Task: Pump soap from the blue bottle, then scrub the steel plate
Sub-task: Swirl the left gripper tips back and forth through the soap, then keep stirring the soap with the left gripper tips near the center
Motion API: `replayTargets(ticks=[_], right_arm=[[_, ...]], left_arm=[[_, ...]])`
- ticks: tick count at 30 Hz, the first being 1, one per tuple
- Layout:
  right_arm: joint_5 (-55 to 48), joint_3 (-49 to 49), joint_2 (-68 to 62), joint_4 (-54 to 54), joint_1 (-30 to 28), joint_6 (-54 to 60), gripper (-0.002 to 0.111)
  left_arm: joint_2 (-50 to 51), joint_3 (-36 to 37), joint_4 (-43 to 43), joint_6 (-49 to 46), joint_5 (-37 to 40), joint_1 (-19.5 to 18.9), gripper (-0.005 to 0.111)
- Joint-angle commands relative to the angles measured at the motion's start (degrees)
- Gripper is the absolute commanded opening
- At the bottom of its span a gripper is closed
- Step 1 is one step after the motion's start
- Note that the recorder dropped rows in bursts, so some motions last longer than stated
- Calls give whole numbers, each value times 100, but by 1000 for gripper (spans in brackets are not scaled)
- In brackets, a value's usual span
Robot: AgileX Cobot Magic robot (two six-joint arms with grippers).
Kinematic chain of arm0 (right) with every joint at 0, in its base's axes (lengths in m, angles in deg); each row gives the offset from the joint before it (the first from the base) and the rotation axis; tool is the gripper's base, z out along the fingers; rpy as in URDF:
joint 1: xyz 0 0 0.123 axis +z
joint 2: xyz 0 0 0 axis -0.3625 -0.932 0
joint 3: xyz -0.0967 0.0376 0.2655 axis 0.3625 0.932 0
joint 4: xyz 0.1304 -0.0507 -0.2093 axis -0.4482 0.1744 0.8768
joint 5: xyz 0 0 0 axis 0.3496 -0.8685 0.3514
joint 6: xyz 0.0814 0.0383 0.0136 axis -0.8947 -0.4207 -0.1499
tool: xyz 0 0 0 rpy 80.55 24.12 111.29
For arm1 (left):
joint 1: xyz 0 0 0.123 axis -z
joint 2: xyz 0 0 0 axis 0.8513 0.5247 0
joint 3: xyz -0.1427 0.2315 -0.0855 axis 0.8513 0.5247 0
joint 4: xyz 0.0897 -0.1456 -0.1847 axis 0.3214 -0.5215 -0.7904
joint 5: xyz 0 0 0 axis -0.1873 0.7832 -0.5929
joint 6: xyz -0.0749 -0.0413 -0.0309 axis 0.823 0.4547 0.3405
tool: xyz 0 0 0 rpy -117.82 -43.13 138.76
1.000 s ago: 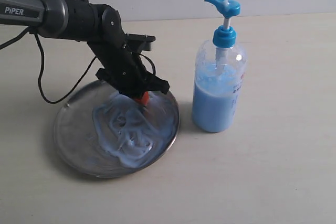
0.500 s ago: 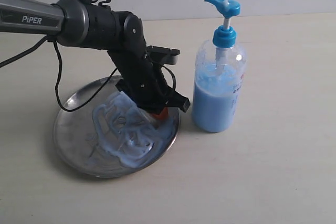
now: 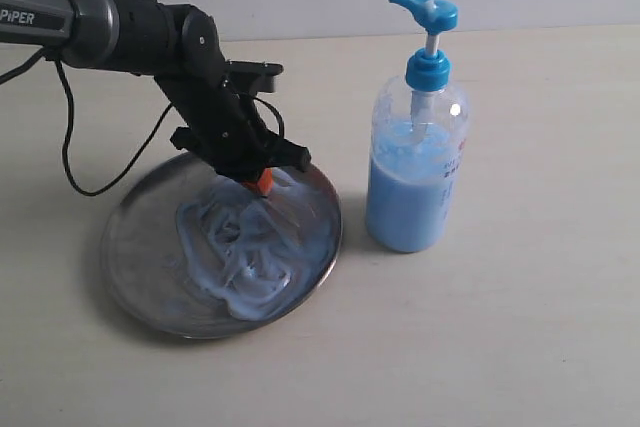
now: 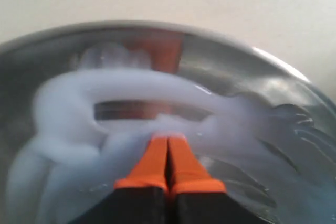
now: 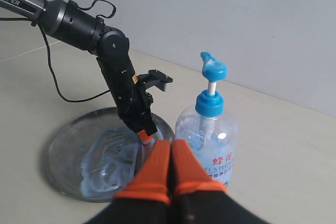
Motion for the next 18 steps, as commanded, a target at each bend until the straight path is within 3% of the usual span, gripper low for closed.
replayTargets(ticks=[1, 10, 18], right_arm=[[66, 29, 23, 11, 3, 16, 0], [66, 29, 23, 36, 3, 13, 0], [66, 29, 23, 36, 3, 13, 0]], left_arm=[[72, 50, 109, 76, 106, -76, 0], [72, 50, -693, -479, 377, 201, 0], [-345, 50, -552, -537, 77, 202, 0]])
